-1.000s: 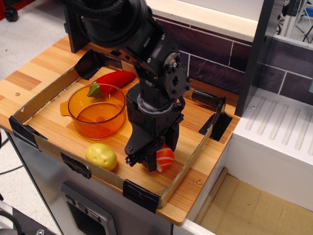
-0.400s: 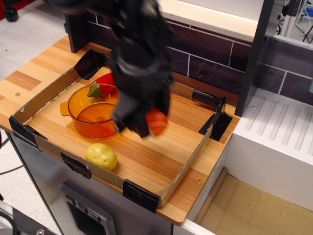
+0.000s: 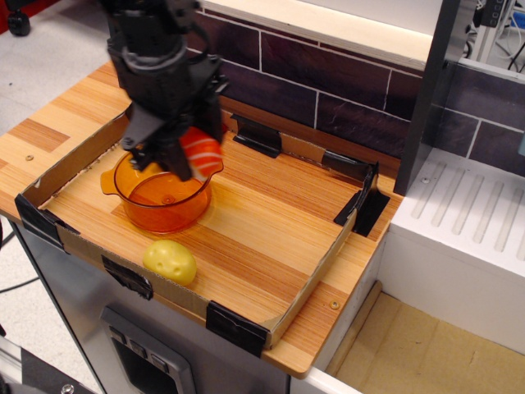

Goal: Put sushi in pot

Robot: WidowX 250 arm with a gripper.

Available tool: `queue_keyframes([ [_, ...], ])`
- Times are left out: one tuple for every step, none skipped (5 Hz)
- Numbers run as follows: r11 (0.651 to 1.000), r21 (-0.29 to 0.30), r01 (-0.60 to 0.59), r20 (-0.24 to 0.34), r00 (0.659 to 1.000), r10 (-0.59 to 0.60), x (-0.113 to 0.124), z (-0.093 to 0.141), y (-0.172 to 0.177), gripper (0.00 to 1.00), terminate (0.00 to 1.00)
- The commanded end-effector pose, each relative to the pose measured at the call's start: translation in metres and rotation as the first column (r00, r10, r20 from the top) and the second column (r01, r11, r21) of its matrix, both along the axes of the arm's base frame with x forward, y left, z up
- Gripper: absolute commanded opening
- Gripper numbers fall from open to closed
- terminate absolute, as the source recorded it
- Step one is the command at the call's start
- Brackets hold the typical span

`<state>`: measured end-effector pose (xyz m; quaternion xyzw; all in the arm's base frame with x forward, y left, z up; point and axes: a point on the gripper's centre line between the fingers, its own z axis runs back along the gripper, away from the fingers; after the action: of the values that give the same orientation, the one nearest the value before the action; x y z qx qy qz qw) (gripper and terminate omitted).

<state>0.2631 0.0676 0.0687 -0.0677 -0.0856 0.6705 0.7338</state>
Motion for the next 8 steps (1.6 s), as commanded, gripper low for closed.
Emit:
queue_keyframes([
  [0.999,0.032,0.0,-0.015,1.0,0.0,0.02,-0.007,0.027,0.0,0.0],
  [0.999,0.039,0.023,-0.018,1.0,-0.023,0.016,-0.014,0.023,0.0,0.0],
  [0.999,0.04,0.029,-0.019,0.999,-0.028,0.013,-0.014,0.021,0.0,0.0],
  [0.999,0.041,0.006,-0.032,0.999,-0.005,0.012,-0.013,0.024,1.0,0.0],
  [0.999,0.036,0.0,-0.029,1.0,0.001,0.013,-0.007,0.026,1.0,0.0],
  [1.0,0.011,0.012,0.006,1.0,-0.012,0.012,0.013,0.021,1.0,0.0],
  [0.999,-0.025,0.03,0.063,0.998,-0.028,0.008,0.042,0.015,1.0,0.0],
  [0.997,-0.049,0.062,0.064,0.996,-0.059,0.005,0.068,0.012,1.0,0.0],
])
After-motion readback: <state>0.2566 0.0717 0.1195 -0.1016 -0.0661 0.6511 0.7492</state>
